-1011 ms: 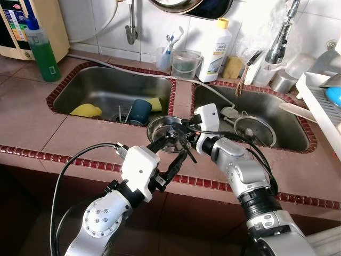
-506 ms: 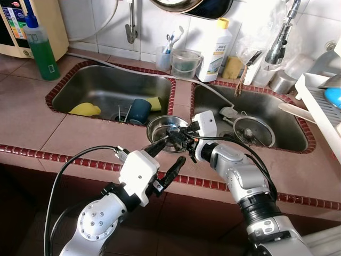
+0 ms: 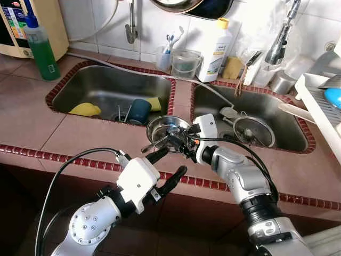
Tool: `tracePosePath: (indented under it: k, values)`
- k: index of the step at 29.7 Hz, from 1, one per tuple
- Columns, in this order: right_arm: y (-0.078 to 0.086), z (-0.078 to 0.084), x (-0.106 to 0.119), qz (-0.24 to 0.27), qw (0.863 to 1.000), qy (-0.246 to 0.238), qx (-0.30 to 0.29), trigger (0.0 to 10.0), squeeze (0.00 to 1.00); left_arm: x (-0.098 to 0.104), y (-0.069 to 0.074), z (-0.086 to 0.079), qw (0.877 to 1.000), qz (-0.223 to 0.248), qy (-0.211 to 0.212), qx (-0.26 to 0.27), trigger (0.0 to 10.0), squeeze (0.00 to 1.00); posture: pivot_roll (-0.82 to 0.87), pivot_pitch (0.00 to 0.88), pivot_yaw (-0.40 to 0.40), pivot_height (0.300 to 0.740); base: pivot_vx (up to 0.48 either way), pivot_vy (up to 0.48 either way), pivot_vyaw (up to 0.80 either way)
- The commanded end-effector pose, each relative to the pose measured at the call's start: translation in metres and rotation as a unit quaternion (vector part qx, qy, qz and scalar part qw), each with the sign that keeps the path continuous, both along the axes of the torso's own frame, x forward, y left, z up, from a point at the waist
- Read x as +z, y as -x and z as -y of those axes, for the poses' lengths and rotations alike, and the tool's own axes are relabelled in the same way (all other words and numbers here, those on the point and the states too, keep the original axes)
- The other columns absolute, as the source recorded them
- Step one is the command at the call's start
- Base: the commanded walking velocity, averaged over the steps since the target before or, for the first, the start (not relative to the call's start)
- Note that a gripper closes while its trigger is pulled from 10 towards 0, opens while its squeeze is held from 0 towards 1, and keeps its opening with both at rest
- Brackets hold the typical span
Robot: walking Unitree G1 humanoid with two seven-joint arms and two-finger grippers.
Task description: Kitchen organization
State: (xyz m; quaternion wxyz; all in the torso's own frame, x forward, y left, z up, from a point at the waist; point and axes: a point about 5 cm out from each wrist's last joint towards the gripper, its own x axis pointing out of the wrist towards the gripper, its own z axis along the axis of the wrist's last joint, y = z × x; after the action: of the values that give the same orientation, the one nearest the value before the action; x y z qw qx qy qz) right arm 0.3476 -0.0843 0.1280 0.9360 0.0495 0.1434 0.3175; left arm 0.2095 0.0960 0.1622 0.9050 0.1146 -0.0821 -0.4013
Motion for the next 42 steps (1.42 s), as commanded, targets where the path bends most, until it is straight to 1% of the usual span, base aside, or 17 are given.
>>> tracePosePath:
  k: [1,2,3,4,12,16,23,25,28,29,33,34,35,38,39,41,42]
  values:
    - [-0.004,0.007,0.004,-0.003,1.000,0.007,-0.005,10.0,1.00,0.008,0.005,0.005,1.000,0.011,0.007,-0.018,10.0,0.00,-0.09,0.060,-0.139,0.732,0.000,0.000,0.00]
    - [-0.004,0.007,0.004,-0.003,1.000,0.007,-0.004,10.0,0.18,0.009,0.005,0.005,1.000,0.011,0.007,-0.018,10.0,0.00,-0.09,0.060,-0.139,0.732,0.000,0.000,0.00]
    - [-0.004,0.007,0.004,-0.003,1.000,0.007,-0.004,10.0,0.18,0.009,0.005,0.005,1.000,0.011,0.007,-0.018,10.0,0.00,-0.09,0.060,-0.139,0.732,0.000,0.000,0.00]
    - [-0.005,0.007,0.005,-0.006,1.000,0.009,-0.003,10.0,0.00,0.010,0.006,0.007,1.000,0.012,0.010,-0.020,10.0,0.00,-0.09,0.062,-0.140,0.732,0.000,0.000,0.00]
    - [-0.017,0.011,0.014,-0.020,1.000,0.014,-0.012,10.0,0.00,0.015,0.009,0.012,0.999,0.016,0.021,-0.024,10.0,0.00,-0.09,0.068,-0.142,0.732,0.000,0.000,0.00]
    - [-0.025,0.014,0.019,-0.041,0.999,0.006,-0.016,9.3,0.00,0.020,0.008,0.013,0.999,0.020,0.026,-0.020,10.0,0.00,-0.08,0.080,-0.149,0.732,0.000,0.000,0.00]
    - [-0.025,0.012,0.016,-0.059,0.998,0.006,-0.006,8.9,0.00,0.022,0.008,0.013,0.999,0.021,0.030,-0.016,10.0,0.00,-0.08,0.085,-0.152,0.732,0.000,0.000,0.00]
    - [-0.025,0.011,0.016,-0.060,0.998,0.005,-0.001,8.0,0.00,0.022,0.009,0.013,0.999,0.021,0.030,-0.015,10.0,0.00,-0.08,0.088,-0.153,0.732,0.000,0.000,0.00]
    - [-0.025,0.010,0.014,-0.066,0.998,0.013,0.002,8.9,0.00,0.023,0.009,0.014,0.999,0.020,0.032,-0.015,10.0,0.00,-0.08,0.090,-0.154,0.732,0.000,0.000,0.00]
    - [-0.024,0.009,0.013,-0.066,0.998,0.014,0.006,8.1,0.00,0.023,0.009,0.015,0.999,0.020,0.033,-0.015,10.0,0.00,-0.08,0.092,-0.156,0.732,0.000,0.000,0.00]
    - [-0.022,0.008,0.008,-0.072,0.997,0.032,0.012,8.1,0.00,0.025,0.009,0.016,0.999,0.020,0.038,-0.012,10.0,0.00,-0.08,0.097,-0.159,0.732,0.000,0.000,0.00]
    - [-0.021,0.008,0.003,-0.078,0.996,0.047,0.016,7.5,0.00,0.025,0.009,0.016,0.999,0.020,0.040,-0.011,10.0,0.00,-0.08,0.098,-0.160,0.732,0.000,0.000,0.00]
    - [-0.020,0.008,0.001,-0.083,0.995,0.051,0.015,5.4,0.00,0.026,0.009,0.017,0.999,0.020,0.041,-0.011,10.0,0.00,-0.08,0.099,-0.161,0.732,0.000,0.000,0.00]
    - [-0.019,0.009,-0.003,-0.093,0.994,0.059,0.012,4.3,0.00,0.026,0.009,0.017,0.999,0.020,0.043,-0.010,10.0,0.00,-0.09,0.100,-0.162,0.732,0.000,0.000,0.00]
    - [-0.019,0.009,-0.003,-0.095,0.994,0.060,0.012,2.7,0.00,0.026,0.009,0.017,0.999,0.020,0.044,-0.010,10.0,0.00,-0.08,0.101,-0.163,0.732,0.000,0.000,0.00]
    - [-0.019,0.011,-0.006,-0.101,0.993,0.065,0.007,1.6,0.00,0.027,0.009,0.018,0.999,0.020,0.045,-0.008,10.0,0.00,-0.08,0.100,-0.165,0.732,0.000,0.000,0.00]
    - [-0.019,0.011,-0.006,-0.102,0.993,0.064,0.006,0.0,0.00,0.027,0.009,0.018,0.999,0.020,0.045,-0.008,10.0,0.00,-0.08,0.100,-0.165,0.732,0.000,0.000,0.00]
